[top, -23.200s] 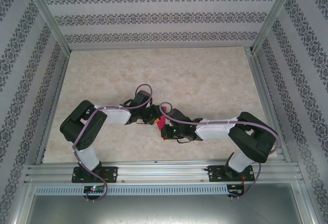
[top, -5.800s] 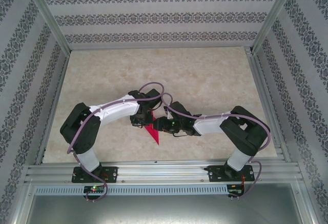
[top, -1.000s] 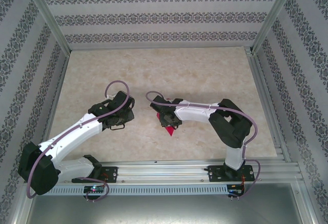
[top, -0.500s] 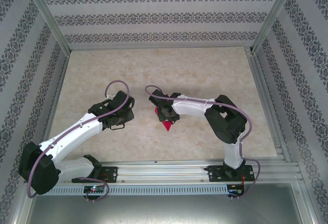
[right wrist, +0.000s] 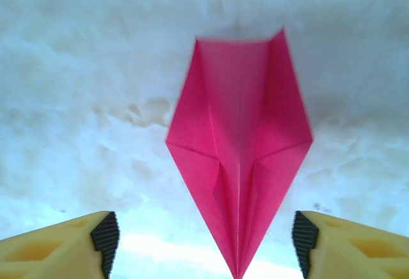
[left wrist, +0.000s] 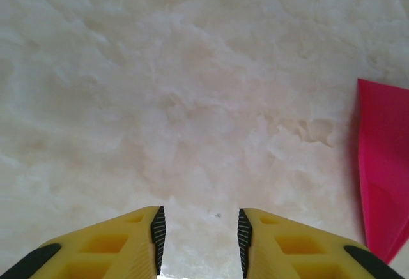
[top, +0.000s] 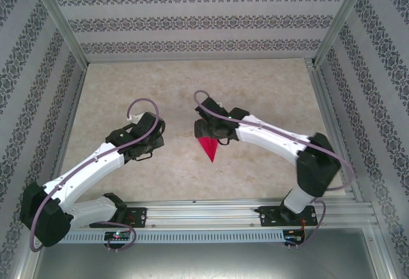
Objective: Fold a paper plane with a square sheet of paper (pick it up from the middle)
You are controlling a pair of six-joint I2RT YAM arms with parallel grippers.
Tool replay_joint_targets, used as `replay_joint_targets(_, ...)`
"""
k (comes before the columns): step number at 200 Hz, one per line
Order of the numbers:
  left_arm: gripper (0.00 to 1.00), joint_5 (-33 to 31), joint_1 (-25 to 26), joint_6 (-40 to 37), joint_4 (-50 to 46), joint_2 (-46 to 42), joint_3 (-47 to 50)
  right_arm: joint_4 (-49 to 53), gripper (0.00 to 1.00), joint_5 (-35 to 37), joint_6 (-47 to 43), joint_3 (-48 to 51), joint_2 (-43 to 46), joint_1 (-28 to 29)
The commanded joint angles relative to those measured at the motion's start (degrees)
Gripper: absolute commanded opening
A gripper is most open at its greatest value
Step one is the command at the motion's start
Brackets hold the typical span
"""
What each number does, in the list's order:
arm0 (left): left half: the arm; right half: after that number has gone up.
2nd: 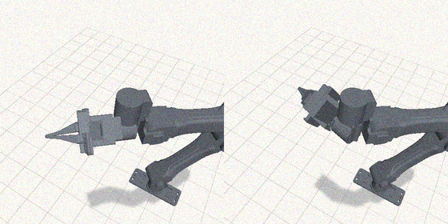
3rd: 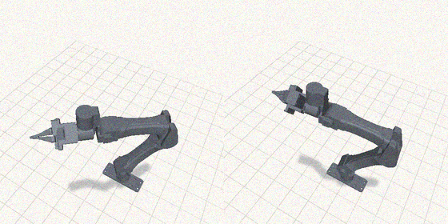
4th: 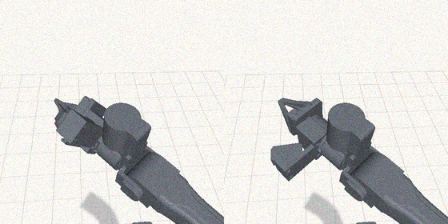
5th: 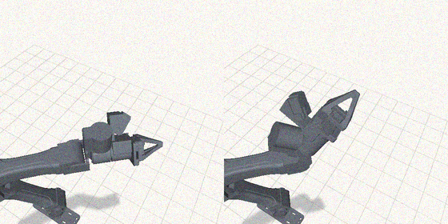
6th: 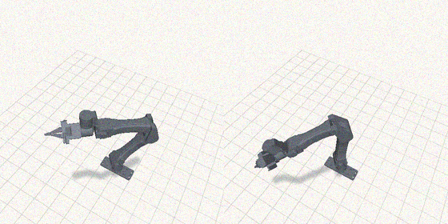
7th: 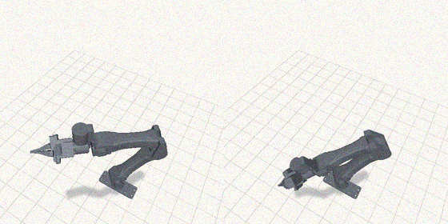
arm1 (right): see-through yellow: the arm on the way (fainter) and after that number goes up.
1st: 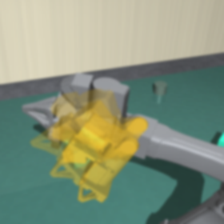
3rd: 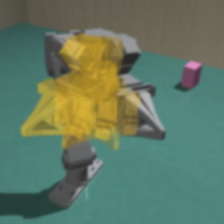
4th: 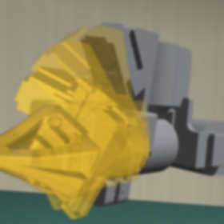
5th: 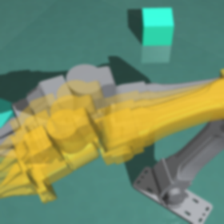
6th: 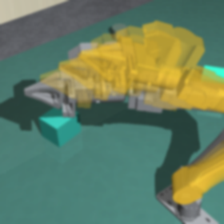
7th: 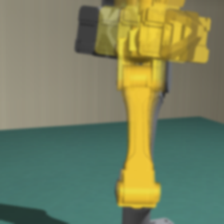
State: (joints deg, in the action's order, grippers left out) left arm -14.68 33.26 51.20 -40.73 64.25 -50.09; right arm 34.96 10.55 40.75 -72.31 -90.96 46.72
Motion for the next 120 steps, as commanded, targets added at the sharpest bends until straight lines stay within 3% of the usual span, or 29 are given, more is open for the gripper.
replay_joint_targets(1, 0.43, -8.02, -0.97, -4.7, -2.95, -2.08, -1.53, 2.57, 0.8, 9.94, -3.27, 3.1, 8.08, -1.48)
replay_joint_targets(6, 0.46, -9.63, -1.16, -5.82, -2.55, -2.38, -1.27, 2.57, 0.81, 12.94, -3.75, 4.14, 10.36, -2.05)
replay_joint_targets(18, 0.71, -14.82, -2.01, -7.97, -2.26, -3.11, -0.72, 1.82, 0.84, 20.33, -4.55, 7.63, 15.84, -4.41)
replay_joint_targets(38, 0.89, -21.76, -6.06, -11.94, -0.55, -4.02, 0.48, -3.76, 0.87, 29.28, -9.62, 16.1, 24.6, -10.61)
replay_joint_targets(49, 0.99, -22.83, -10.39, -14.2, 1.0, -3.72, 1.06, -7.93, 0.89, 30.1, -14.23, 20.83, 28.5, -15.2)
replay_joint_targets(66, 1.0, -23.3, -18.02, -19.05, 6.92, -2.45, 3.73, -16.45, 0.9, 29.83, -21.24, 29.49, 32.11, -22.96)
replay_joint_targets(82, 1.0, -18.78, -24.49, -21.0, 13.68, -0.49, 6.43, -26.47, 0.9, 25.62, -27.45, 36.88, 32.88, -30.6)
replay_joint_targets(105, 1.0, -25.22, -25.38, -29.16, 29.11, 2.07, 11.94, -39.2, 0.91, 15.68, -31.31, 43.65, 31.46, -37.57)
replay_joint_targets(120, 1.0, -24.61, -26.38, -34.16, 40.72, 3.5, 15.91, -46.29, 0.9, 8.7, -32.48, 45.49, 27.15, -40.63)
